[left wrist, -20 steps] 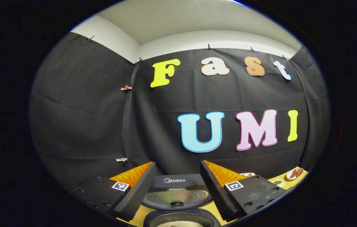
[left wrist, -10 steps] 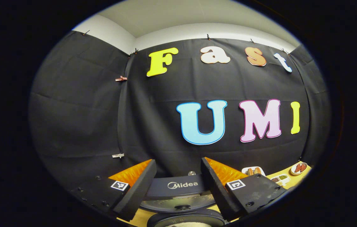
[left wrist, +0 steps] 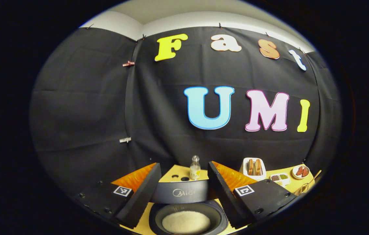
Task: Close the left gripper, press the button to open the rice cooker; take a wooden spoon from the chopstick holder with the right hand, scoop a spoonful of rice and pour it into the rice cooker, then put the wooden spoon back into the chopstick holder.
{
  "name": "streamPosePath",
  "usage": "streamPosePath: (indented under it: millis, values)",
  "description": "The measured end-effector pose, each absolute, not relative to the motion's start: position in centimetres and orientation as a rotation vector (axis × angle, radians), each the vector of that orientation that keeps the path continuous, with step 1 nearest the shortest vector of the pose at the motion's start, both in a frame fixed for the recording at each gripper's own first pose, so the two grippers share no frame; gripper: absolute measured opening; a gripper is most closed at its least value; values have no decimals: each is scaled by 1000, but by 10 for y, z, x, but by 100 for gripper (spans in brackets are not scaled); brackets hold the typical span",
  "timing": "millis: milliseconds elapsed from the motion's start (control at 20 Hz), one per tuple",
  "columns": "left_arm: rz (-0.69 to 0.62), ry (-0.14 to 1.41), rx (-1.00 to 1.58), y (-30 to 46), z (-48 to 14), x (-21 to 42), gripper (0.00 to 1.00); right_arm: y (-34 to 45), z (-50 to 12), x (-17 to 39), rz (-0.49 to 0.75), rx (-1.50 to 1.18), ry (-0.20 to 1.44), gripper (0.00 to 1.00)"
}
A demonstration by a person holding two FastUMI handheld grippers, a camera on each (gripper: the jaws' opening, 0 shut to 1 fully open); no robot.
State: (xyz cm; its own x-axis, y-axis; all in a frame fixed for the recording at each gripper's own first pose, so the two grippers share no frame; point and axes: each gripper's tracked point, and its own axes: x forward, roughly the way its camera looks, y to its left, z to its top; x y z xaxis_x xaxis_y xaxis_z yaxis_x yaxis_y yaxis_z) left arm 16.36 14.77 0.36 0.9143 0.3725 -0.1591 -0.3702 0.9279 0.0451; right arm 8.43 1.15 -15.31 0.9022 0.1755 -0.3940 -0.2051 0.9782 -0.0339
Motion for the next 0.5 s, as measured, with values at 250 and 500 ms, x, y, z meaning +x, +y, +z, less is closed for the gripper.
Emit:
streamPosePath:
  millis: [250,500]
  values:
    - [394,281,-41,128,-30,127,99,19,-168,83,243,-50,423,99]
    - [400,374,-42,112,-78,99,99,26,-184,72,290,-59,468,98]
